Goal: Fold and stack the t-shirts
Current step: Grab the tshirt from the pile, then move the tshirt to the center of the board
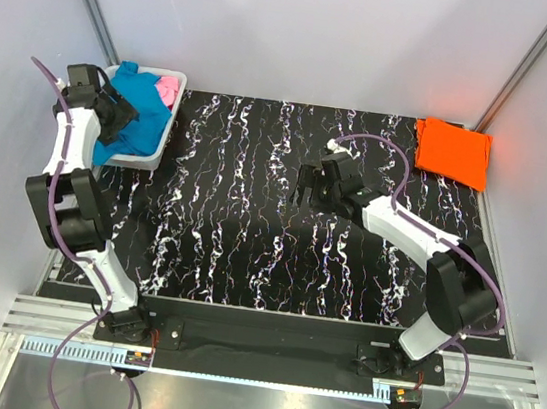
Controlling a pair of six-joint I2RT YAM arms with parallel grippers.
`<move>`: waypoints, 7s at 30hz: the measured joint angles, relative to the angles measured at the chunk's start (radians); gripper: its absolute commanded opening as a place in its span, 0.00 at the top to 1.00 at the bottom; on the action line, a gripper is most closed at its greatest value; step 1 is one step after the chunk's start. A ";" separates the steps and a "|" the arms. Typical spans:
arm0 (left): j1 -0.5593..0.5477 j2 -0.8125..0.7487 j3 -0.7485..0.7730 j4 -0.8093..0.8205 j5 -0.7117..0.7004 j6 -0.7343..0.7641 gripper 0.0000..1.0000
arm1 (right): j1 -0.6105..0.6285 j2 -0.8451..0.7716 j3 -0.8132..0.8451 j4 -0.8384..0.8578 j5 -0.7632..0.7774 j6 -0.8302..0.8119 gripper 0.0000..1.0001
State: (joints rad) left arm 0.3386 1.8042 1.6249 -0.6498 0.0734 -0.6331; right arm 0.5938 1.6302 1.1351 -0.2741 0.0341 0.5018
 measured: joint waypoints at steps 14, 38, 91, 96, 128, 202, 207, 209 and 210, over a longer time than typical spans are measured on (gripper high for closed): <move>0.000 0.066 -0.032 0.053 -0.042 -0.016 0.38 | 0.000 0.024 0.000 0.017 -0.002 -0.009 0.00; 0.000 0.103 -0.032 0.108 -0.040 -0.018 1.00 | 0.000 0.045 0.017 0.014 -0.002 -0.009 0.00; -0.874 -0.497 -0.299 -0.060 -0.135 0.139 0.14 | -0.222 -0.365 -0.073 -0.402 0.333 0.185 0.00; -1.012 -0.498 -0.358 -0.044 -0.030 0.080 0.41 | -0.222 -0.500 -0.203 -0.435 0.305 0.214 0.00; -1.426 0.115 -0.398 0.341 0.133 -0.140 0.45 | -0.222 -0.534 -0.300 -0.511 0.293 0.280 0.00; -1.077 -0.333 -0.684 0.037 -0.200 -0.250 0.43 | -0.222 -0.436 -0.337 -0.426 0.163 0.269 0.00; -1.077 -0.308 -0.684 0.031 -0.207 -0.264 0.45 | -0.222 -0.436 -0.337 -0.425 0.163 0.269 0.00; -1.077 -0.286 -0.684 0.031 -0.209 -0.267 0.48 | -0.222 -0.436 -0.337 -0.426 0.163 0.269 0.00; -1.077 -0.274 -0.684 0.031 -0.210 -0.267 0.50 | -0.222 -0.436 -0.337 -0.426 0.163 0.269 0.00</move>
State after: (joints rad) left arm -0.7380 1.5299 0.9409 -0.6193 -0.1364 -0.9001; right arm 0.3721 1.1938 0.7979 -0.6998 0.1967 0.7704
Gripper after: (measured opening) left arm 0.537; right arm 0.994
